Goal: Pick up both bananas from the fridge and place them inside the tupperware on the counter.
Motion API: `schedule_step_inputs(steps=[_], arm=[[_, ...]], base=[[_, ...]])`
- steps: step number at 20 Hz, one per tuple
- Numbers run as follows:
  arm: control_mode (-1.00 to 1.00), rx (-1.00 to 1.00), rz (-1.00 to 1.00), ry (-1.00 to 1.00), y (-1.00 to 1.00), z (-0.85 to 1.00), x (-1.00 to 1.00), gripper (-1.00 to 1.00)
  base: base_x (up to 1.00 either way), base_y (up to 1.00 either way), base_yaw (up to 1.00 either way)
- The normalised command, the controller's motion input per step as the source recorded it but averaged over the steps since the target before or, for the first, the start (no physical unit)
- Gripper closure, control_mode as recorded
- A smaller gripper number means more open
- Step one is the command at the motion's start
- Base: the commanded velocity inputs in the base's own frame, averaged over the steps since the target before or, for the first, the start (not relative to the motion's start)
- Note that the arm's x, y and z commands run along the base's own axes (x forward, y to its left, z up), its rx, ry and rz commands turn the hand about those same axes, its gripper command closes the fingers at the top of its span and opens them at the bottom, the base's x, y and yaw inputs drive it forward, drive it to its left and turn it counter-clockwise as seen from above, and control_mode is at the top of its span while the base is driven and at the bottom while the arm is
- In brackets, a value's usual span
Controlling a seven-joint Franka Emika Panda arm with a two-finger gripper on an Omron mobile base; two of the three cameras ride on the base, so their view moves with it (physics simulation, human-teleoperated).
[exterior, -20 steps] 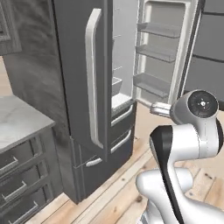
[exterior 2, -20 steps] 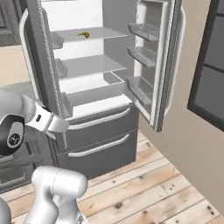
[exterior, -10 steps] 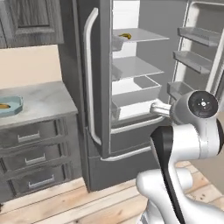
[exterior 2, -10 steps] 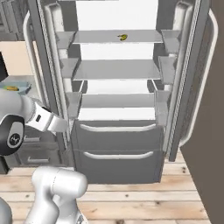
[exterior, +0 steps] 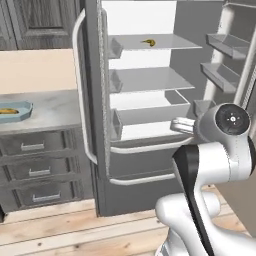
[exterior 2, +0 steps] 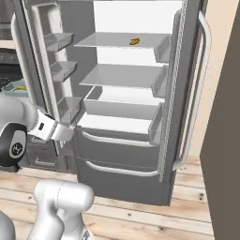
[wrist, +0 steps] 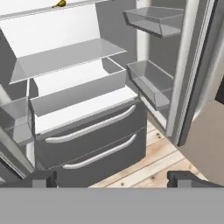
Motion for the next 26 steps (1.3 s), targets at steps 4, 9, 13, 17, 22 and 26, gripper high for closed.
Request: schedule_step_inputs(steps=[4, 9, 13, 17, 22, 26], arm=[[1.0, 0.0, 0.0, 0.0, 0.0, 0.0, 0.0, -1.0], [1.0, 0.0, 0.0, 0.0, 0.0, 0.0, 0.0, -1.0], [1.0, 0.0, 0.0, 0.0, 0.0, 0.0, 0.0, -1.0], [1.0, 0.0, 0.0, 0.0, 0.0, 0.0, 0.0, -1.0], [1.0, 0.0, 0.0, 0.0, 0.0, 0.0, 0.0, -1.0], [1.0, 0.0, 0.0, 0.0, 0.0, 0.0, 0.0, -1.0]], base=[[0.12, -0.56, 0.08], [0.29, -0.31, 0.0], [0.52, -0.02, 0.0], [0.55, 0.0, 0.0], [0.56, 0.0, 0.03], [0.62, 0.0, 0.12]])
